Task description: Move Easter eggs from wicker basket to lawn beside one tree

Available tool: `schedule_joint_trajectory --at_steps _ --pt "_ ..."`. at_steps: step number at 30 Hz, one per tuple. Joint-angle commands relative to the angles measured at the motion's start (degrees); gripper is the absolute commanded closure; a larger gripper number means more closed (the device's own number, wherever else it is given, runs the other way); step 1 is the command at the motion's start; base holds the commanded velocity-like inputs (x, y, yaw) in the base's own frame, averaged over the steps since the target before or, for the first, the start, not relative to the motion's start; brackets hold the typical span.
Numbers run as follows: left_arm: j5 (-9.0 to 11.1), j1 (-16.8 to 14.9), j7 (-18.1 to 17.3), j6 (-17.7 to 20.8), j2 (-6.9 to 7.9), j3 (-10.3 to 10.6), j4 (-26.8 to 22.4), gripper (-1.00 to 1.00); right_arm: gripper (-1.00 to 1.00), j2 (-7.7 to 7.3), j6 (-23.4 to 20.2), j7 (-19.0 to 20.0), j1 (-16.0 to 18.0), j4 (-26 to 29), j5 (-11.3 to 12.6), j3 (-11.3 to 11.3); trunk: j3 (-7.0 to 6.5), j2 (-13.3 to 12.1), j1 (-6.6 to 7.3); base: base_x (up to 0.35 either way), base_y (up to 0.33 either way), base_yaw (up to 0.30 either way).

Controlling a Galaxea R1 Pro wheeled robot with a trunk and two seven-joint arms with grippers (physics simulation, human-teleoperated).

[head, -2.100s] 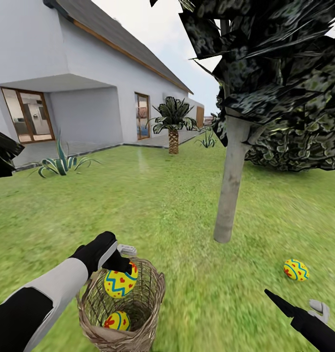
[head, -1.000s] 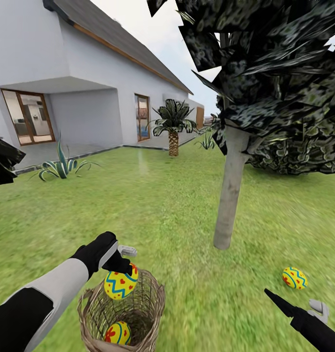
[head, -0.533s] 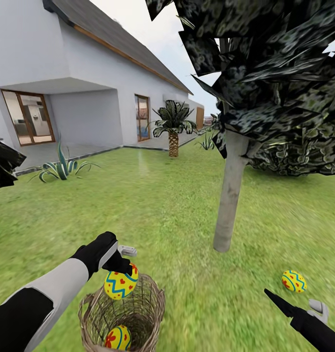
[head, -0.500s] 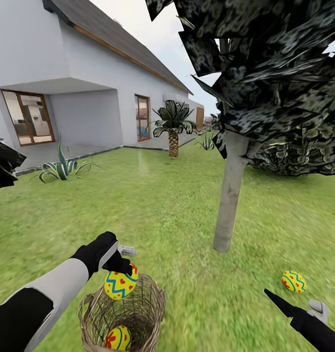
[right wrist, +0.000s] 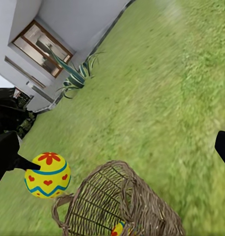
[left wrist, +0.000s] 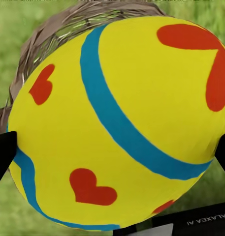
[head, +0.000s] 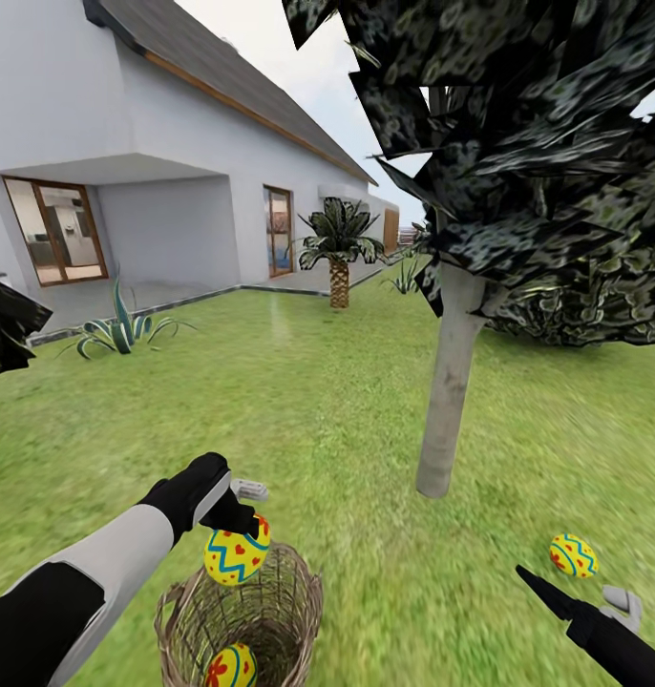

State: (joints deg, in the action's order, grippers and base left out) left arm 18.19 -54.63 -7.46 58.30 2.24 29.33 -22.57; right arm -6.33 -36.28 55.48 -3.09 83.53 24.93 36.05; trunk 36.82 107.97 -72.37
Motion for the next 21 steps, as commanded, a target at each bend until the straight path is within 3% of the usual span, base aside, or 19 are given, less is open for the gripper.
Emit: schedule_joint_trajectory --at_steps 1,6,12,21 --pt "0.2 0.0 -0.2 0.1 0.06 0.4 -0.1 1.00 -1.00 -0.01 -0.4 -0.1 0.0 0.0 0.3 0.0 -0.14 -0.4 0.23 0.000 0.000 0.000" --pt "0.2 0.0 -0.2 0.1 0.13 0.5 -0.2 1.00 -1.00 0.00 -0.4 -0.3 0.0 -0.2 0.1 -0.1 -1.03 -2.4 1.33 0.000 0.000 0.000" --pt "0.3 -0.2 -0.2 0.1 0.14 0.5 -0.2 1.00 -1.00 0.00 0.1 -4.4 0.0 -0.2 0.3 -3.3 -2.11 -4.8 2.65 0.000 0.000 0.000" --pt "0.3 -0.2 -0.2 0.1 0.14 0.5 -0.2 1.00 -1.00 -0.08 0.2 -4.9 0.0 -0.3 0.3 -3.7 -3.73 -8.4 4.62 0.000 0.000 0.000"
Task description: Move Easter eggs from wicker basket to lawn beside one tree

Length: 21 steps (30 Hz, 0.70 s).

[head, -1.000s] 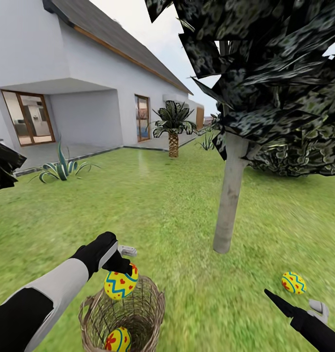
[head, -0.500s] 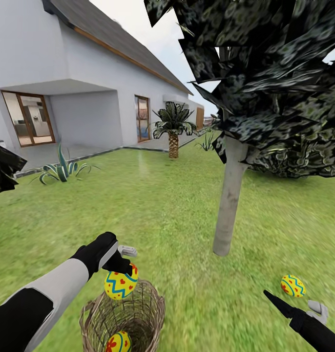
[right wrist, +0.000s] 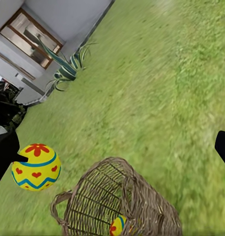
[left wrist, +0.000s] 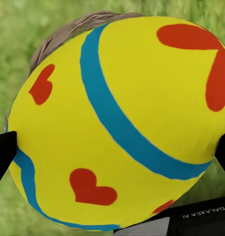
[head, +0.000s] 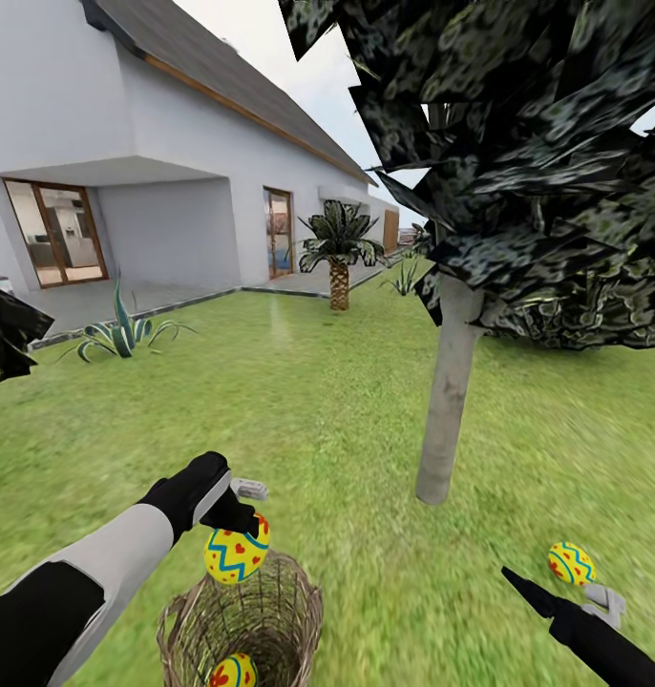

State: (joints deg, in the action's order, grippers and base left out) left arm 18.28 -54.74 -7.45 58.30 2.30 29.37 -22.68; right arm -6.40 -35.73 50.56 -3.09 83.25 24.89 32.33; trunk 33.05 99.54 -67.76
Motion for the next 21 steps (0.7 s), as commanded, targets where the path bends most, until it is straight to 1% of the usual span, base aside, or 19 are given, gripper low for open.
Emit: schedule_joint_trajectory --at_steps 1,5,10,21 --pt "0.2 0.0 -0.2 0.1 0.07 0.4 -0.1 1.00 -1.00 -0.01 -0.4 0.0 0.0 0.0 0.3 0.0 -0.14 -0.4 0.23 0.000 0.000 0.000" --pt "0.1 0.0 -0.1 0.1 0.07 0.4 -0.1 1.00 -1.00 -0.02 -0.4 0.0 0.0 0.0 0.3 0.0 -0.85 -2.0 1.11 0.000 0.000 0.000" --pt "0.2 0.0 1.2 0.1 0.00 0.4 -0.1 1.00 -1.00 -0.02 -0.5 0.0 0.0 0.0 0.3 -0.1 -1.75 -4.0 2.20 0.000 0.000 0.000" --pt "0.2 0.1 1.6 0.1 -0.02 0.3 -0.1 1.00 -1.00 0.05 -0.6 -0.1 0.0 0.0 0.3 -0.1 -3.73 -8.4 4.62 0.000 0.000 0.000"
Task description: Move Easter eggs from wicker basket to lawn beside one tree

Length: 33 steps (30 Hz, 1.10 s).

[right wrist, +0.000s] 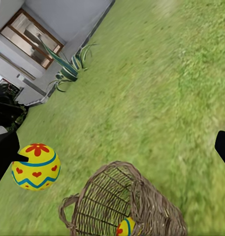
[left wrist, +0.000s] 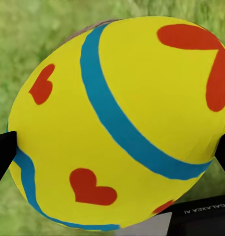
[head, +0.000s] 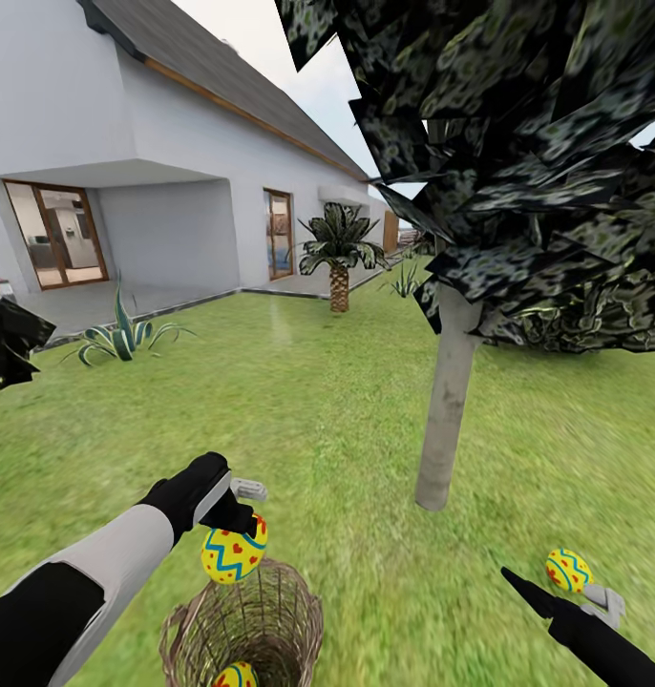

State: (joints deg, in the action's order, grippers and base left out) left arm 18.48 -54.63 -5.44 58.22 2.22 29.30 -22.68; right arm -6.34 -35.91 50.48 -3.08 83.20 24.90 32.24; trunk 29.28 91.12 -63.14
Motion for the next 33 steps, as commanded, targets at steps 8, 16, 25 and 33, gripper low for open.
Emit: schedule_joint_trajectory --at_steps 8,16,25,33 --pt "0.0 0.0 -0.4 0.1 0.07 0.4 -0.1 1.00 -1.00 0.01 -0.4 -0.1 0.0 0.0 0.3 -0.6 -1.39 -3.2 1.76 0.000 0.000 0.000" --pt "0.0 0.0 -0.3 0.1 0.07 0.4 -0.1 1.00 -1.00 0.02 -0.1 0.0 0.0 -0.1 0.3 -0.8 -2.83 -6.4 3.52 0.000 0.000 0.000" --pt "0.0 0.0 -0.3 0.1 0.07 0.5 -0.1 1.00 -1.00 0.02 -0.1 0.0 0.0 -0.1 0.7 -0.8 -4.52 -10.0 5.50 0.000 0.000 -0.028" --pt "-0.1 0.0 -0.3 0.1 0.01 0.5 -0.1 1.00 -1.00 0.02 -0.1 0.0 0.0 -0.1 0.7 -0.8 -6.44 -13.2 7.25 0.000 0.000 -0.197"
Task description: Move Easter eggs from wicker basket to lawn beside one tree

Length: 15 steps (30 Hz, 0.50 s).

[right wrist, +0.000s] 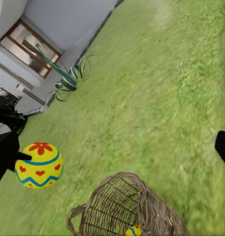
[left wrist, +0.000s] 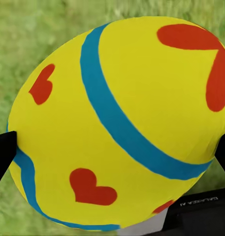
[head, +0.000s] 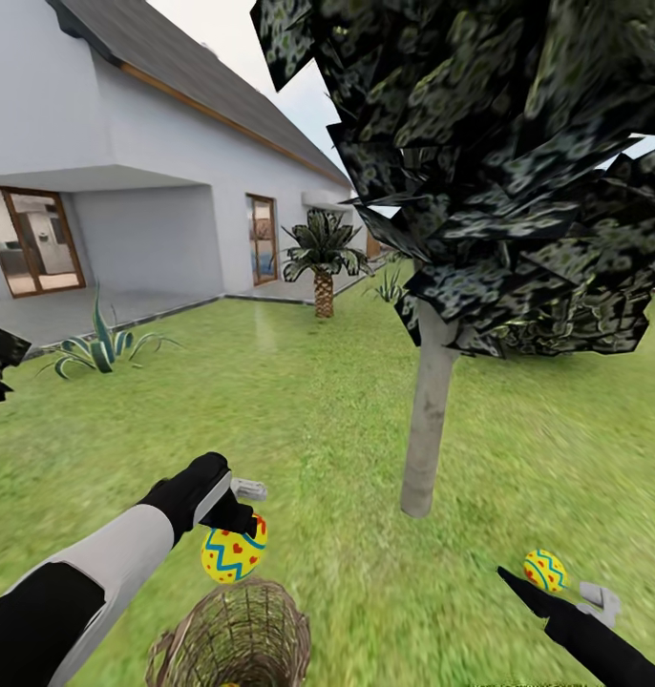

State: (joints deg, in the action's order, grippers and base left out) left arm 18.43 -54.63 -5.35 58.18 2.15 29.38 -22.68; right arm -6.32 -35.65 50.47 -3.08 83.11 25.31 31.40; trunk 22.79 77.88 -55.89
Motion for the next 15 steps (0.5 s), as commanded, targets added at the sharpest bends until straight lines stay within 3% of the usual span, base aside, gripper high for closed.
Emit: schedule_joint_trajectory --at_steps 1,15 --pt "0.0 0.0 -0.4 0.2 0.08 0.4 -0.1 1.00 -1.00 -0.01 -0.4 0.0 0.0 0.0 0.3 0.0 -0.20 -0.4 0.22 0.000 0.000 -0.214" --pt "-0.1 0.0 -0.4 0.1 0.10 0.4 -0.1 1.00 -1.00 -0.01 -0.4 0.0 0.0 0.0 0.3 0.0 -3.63 -6.0 3.30 0.000 0.000 -0.215"
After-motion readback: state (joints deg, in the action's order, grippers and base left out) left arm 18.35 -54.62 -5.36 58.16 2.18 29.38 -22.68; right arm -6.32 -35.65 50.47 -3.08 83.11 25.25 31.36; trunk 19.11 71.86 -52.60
